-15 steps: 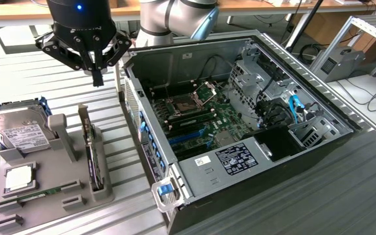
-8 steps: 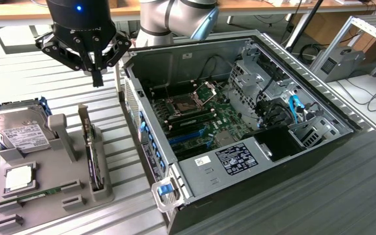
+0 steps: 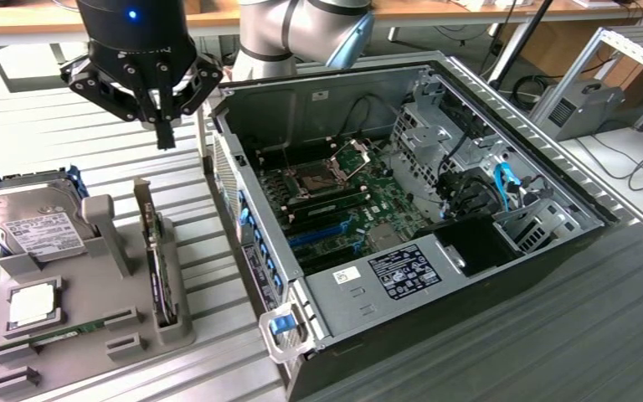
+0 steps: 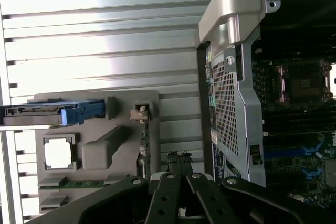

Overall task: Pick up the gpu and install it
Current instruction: 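Reach for the gpu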

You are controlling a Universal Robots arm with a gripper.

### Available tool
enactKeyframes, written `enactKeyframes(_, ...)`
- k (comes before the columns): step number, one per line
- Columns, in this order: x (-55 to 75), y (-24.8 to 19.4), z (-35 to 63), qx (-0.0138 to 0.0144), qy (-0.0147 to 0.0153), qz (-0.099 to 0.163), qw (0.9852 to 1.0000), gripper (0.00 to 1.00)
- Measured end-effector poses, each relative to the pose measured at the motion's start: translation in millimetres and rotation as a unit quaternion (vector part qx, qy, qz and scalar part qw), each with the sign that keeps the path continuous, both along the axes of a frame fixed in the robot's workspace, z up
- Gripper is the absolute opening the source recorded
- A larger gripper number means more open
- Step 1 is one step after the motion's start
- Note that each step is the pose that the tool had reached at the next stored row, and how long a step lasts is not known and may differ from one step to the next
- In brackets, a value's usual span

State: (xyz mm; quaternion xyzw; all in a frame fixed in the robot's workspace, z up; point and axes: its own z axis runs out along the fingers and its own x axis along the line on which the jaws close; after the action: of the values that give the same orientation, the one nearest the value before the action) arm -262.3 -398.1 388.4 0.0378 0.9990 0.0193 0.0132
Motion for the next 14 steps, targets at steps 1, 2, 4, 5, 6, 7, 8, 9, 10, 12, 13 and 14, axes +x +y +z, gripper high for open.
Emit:
enactKeyframes(1,0.0,0.0,0.1,0.0,0.0001,0.0,1.0,0.11)
enactKeyframes(2,-0.1,0.0,0.0,0.0,0.0,0.0,1.0,0.11)
enactKeyframes(4,-0.9,0.0,-0.1,0.0,0.0,0.0,1.0,0.11)
enactKeyframes(5,-1.0,-0.1,-0.1,0.0,0.0,0.0,1.0,0.11)
enactKeyframes(6,-1.2,-0.3,-0.1,0.0,0.0,0.0,1.0,0.11)
enactKeyframes(7,-1.3,-0.6,-0.2,0.0,0.0,0.0,1.0,0.11)
enactKeyframes(8,-1.3,-1.0,-0.2,0.0,0.0,0.0,1.0,0.11)
enactKeyframes(9,-1.3,-1.3,-0.2,0.0,0.0,0.0,1.0,0.11)
enactKeyframes(10,-1.3,-1.6,-0.3,0.0,0.0,0.0,1.0,0.11)
enactKeyframes(12,-1.3,-2.3,-0.3,0.0,0.0,0.0,1.0,0.11)
enactKeyframes(13,-1.3,-2.7,-0.4,0.0,0.0,0.0,1.0,0.11)
enactKeyframes(14,-1.3,-3.1,-0.4,0.0,0.0,0.0,1.0,0.11)
